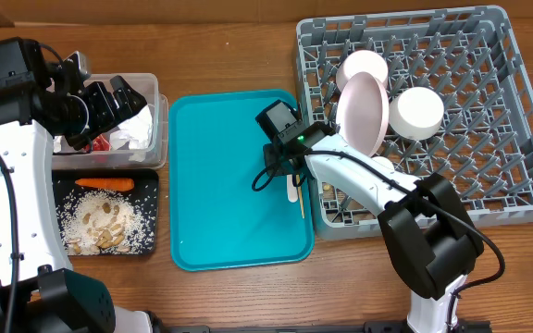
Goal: Sort waste into correct bins and load items into the dishwasher
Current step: 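Lower the right gripper onto the white fork and close on it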
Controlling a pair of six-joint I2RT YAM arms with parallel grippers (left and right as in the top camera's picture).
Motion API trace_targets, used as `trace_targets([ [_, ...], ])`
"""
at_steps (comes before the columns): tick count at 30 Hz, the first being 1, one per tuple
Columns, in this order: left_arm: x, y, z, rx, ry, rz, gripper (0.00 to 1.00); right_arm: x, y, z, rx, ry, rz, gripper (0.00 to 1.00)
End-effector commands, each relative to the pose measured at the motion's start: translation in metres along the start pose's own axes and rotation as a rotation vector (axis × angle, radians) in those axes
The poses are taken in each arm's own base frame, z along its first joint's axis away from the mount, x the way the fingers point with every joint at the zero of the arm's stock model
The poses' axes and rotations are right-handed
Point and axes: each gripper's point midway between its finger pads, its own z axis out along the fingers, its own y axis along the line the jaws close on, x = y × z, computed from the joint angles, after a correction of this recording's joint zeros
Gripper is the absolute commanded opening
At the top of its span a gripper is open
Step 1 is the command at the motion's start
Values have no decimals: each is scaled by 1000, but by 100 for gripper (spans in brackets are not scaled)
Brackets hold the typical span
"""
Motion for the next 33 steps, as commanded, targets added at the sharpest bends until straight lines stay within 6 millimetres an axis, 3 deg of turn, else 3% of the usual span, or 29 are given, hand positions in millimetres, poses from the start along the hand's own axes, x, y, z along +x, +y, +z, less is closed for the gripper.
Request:
trace_targets([
  [1, -6, -7, -13, 3, -42, 13, 100, 5, -15, 19, 48, 30, 18, 39],
  [13, -6, -7, -13, 3, -42, 13, 100, 5, -15, 24, 51, 30, 25, 38],
  [24, -6, -7, -13, 3, -42, 13, 100, 9, -5, 5, 20, 114, 122, 39],
  [33, -6, -7, -13, 3, -42, 13, 100, 5, 5, 18, -12, 99, 147, 39],
])
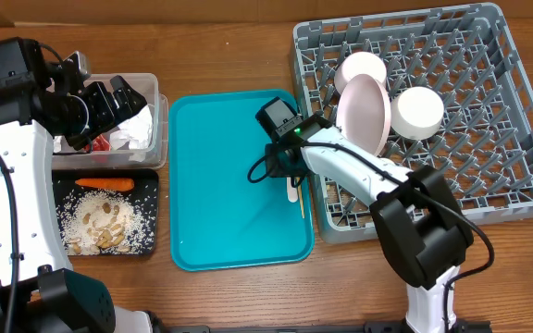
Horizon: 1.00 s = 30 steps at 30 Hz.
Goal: Sort waste into correct bins and load items into the dishwasher
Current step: 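Lower the right gripper onto the white fork and close on it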
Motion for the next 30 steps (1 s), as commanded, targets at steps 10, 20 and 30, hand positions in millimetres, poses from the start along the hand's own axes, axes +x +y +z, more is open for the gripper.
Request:
trace_targets([
  [10, -6, -7, -13, 3, -42, 13, 100, -3, 10, 21, 8, -11, 5, 31],
  [20, -6, -7, -13, 3, -42, 13, 100, -2, 11, 21, -1, -4, 5, 20],
  [30, -6, -7, -13, 3, -42, 13, 100, 0, 12, 21, -5, 4, 4, 4],
])
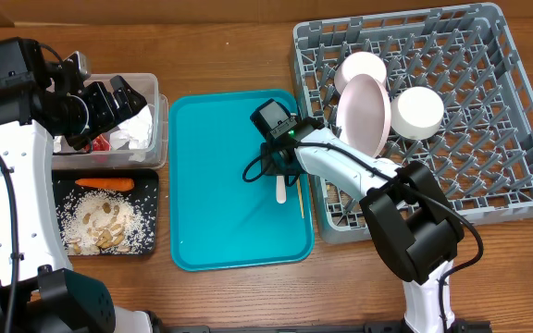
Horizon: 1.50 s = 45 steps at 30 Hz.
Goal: Sort waste into correct bins and load items into the dishwasher
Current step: 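Lower the right gripper onto the white fork and close on it, then lift the fork with the right gripper and carry it into the rack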
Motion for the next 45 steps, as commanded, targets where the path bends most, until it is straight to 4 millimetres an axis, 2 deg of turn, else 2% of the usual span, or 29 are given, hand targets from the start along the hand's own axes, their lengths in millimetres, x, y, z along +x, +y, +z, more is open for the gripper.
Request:
trace_targets([
  [1, -6, -7, -13, 3, -42, 13, 100, 4, 4, 8, -6, 23, -1, 4],
  [8, -6, -7, -13, 3, -42, 13, 100, 2, 7, 1, -14, 37, -3, 4],
  [12, -6, -7, -13, 3, -42, 13, 100, -7, 10, -21, -11, 41, -35, 4],
  [16, -6, -7, -13, 3, -42, 13, 100, -22, 23, -50, -50, 22, -42, 4],
  [21, -6, -7, -13, 3, -42, 13, 100, -26, 40, -72, -123, 35, -109, 4],
  [24, -6, -7, -13, 3, -42, 13, 100, -27, 37, -83, -123, 40, -109, 4],
  [30, -6, -7, -13, 3, -42, 13, 100, -38, 22, -114, -128, 11, -116, 4],
  [35, -6, -7, -13, 3, -42, 13, 100, -48, 1, -156, -142, -52, -105, 4],
  [40, -6, -7, -13, 3, -42, 13, 100, -61, -35, -205, -152, -142, -47, 4],
  [41, -6, -7, -13, 3, -42, 13, 100, -64, -48, -221, -152, -174, -30, 4],
  [45, -6, -7, -13, 3, -42, 13, 100, -71, -87, -257, -136, -256, 20, 4],
])
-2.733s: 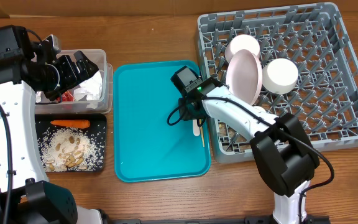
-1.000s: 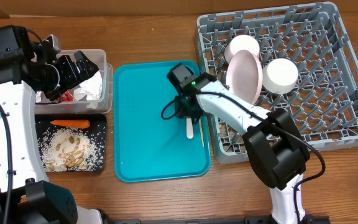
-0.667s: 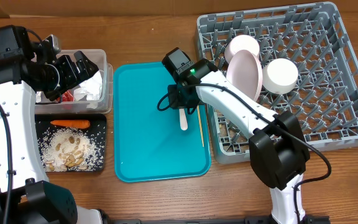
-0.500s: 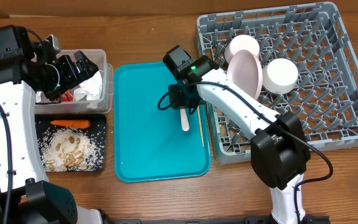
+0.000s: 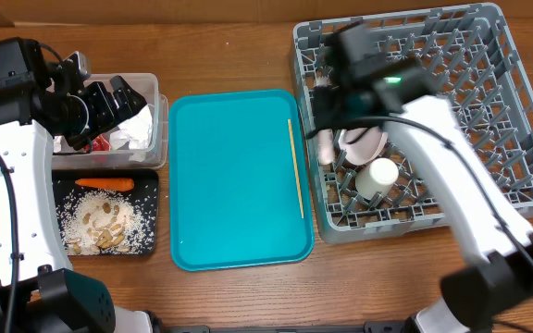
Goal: Sort waste into correct bins and load items into the dishwasher
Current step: 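Lift the fork with the right gripper and carry it into the rack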
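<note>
My right gripper (image 5: 329, 125) hangs over the left edge of the grey dish rack (image 5: 516, 111), shut on a white spoon (image 5: 327, 150) that points down toward the rack. The arm covers most of the pink plate (image 5: 364, 141) and the bowls behind it. A white cup (image 5: 378, 176) stands in the rack's front left part. One thin chopstick (image 5: 295, 166) lies along the right side of the teal tray (image 5: 234, 180). My left gripper (image 5: 118, 97) hovers over the clear bin (image 5: 158, 129), its fingers apart and holding nothing.
The clear bin holds crumpled white paper (image 5: 137, 129) and a red scrap. In front of it a black tray (image 5: 151, 190) carries a carrot (image 5: 105, 184), rice and nuts. The rack's right half has bare prongs.
The right gripper was low over the tray's right side at the spoon. It is now over the rack's left edge with the spoon in it. The chopstick lies straighter along the tray's right side.
The right gripper stayed over the spoon and chopstick at the tray's right edge through the earlier moments, and the spoon had shifted a little leftward by the last of them. Now the spoon is off the tray and held over the rack. The left arm has kept still.
</note>
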Controlling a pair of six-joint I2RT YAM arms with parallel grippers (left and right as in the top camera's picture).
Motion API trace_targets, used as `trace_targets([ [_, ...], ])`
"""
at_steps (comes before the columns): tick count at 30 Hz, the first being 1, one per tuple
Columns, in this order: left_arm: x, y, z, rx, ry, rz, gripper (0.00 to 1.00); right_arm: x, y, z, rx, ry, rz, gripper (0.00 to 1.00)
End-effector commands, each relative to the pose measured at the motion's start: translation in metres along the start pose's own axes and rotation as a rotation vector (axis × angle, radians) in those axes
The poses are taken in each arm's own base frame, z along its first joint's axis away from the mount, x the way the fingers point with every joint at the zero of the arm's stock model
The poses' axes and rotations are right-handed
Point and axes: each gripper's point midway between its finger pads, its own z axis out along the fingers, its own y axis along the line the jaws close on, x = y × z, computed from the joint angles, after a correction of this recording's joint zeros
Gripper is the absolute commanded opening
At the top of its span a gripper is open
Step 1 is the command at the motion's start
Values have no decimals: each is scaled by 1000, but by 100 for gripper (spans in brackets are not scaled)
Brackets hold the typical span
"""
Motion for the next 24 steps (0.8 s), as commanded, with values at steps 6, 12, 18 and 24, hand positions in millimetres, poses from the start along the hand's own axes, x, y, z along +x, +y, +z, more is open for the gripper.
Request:
trace_targets([
  [6, -6, -8, -13, 6, -41, 13, 100, -19, -89, -65, 104, -116, 116, 4],
  [12, -6, -8, -13, 6, -41, 13, 100, -2, -127, -50, 166, -38, 114, 4],
  [18, -6, -8, -13, 6, -41, 13, 100, 12, -167, -25, 345, -5, 124, 4],
  [24, -6, -8, -13, 6, -41, 13, 100, 20, -183, 1, 403, 22, 5, 4],
])
